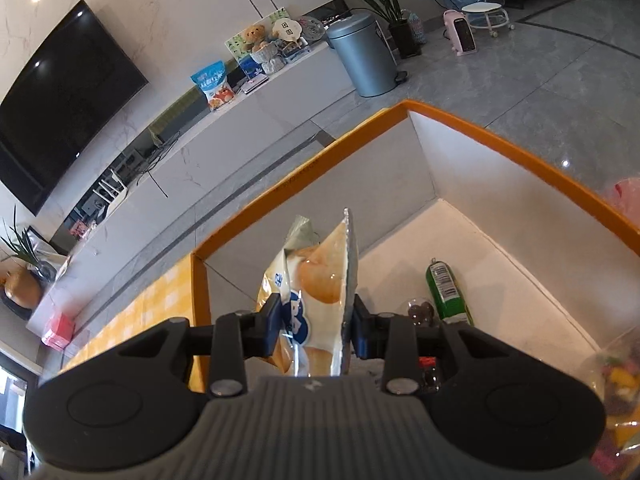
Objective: Organize snacks
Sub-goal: 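Carry both items over the orange box and open both tools to drop them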
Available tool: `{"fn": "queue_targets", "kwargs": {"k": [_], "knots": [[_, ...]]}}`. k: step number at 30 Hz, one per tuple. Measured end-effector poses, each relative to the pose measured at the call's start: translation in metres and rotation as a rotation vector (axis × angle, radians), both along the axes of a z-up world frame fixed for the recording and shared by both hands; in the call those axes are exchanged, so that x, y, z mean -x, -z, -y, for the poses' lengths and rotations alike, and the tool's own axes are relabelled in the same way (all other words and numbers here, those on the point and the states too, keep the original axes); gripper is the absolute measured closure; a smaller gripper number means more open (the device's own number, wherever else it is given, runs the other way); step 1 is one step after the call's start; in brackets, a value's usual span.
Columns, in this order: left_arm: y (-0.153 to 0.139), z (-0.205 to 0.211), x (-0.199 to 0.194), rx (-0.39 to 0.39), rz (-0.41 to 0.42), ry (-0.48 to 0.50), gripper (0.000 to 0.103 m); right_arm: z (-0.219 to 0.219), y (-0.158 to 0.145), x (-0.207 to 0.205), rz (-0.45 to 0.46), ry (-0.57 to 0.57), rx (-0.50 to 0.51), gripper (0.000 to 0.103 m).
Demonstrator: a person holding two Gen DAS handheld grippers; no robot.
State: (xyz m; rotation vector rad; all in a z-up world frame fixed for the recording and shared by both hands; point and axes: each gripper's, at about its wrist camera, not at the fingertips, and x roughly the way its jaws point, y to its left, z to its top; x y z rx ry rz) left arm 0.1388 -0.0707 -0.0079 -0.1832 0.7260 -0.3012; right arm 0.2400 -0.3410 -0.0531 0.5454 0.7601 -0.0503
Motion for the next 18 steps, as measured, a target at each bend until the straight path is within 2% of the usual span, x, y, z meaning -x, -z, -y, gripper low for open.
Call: {"fn": "queue_targets", "kwargs": {"k": [1,2,3,7,9,14,18], "knots": [[-0.001,0.002,0.001,-0.005,0.003,0.006,0.046,0.000,0.001,-0.001,0.003,0.009,0.008,0.056],[-0.001,0.004,0.002,-0.009,0.006,0.012,0.046,0.001,0.003,-0.002,0.012,0.016,0.002,0.040],[-0.002,0.006,0.003,-0.010,0.006,0.017,0.046,0.002,0.004,-0.004,0.014,0.021,-0.011,0.035],[-0.006,0.016,0.005,-0.019,0.013,0.038,0.046,0.012,-0.001,0.002,0.013,0.056,-0.052,0.033],[-0.009,0.022,0.004,-0.022,0.022,0.051,0.046,0.018,-0.012,0.010,0.036,0.081,-0.036,0.033],[-0.016,0.044,-0.009,-0.002,0.037,0.084,0.046,0.028,-0.051,0.052,0.163,0.090,0.089,0.027],[-0.016,0.069,-0.032,0.034,0.015,0.109,0.046,0.038,-0.068,0.081,0.209,0.058,0.225,0.027]]}}
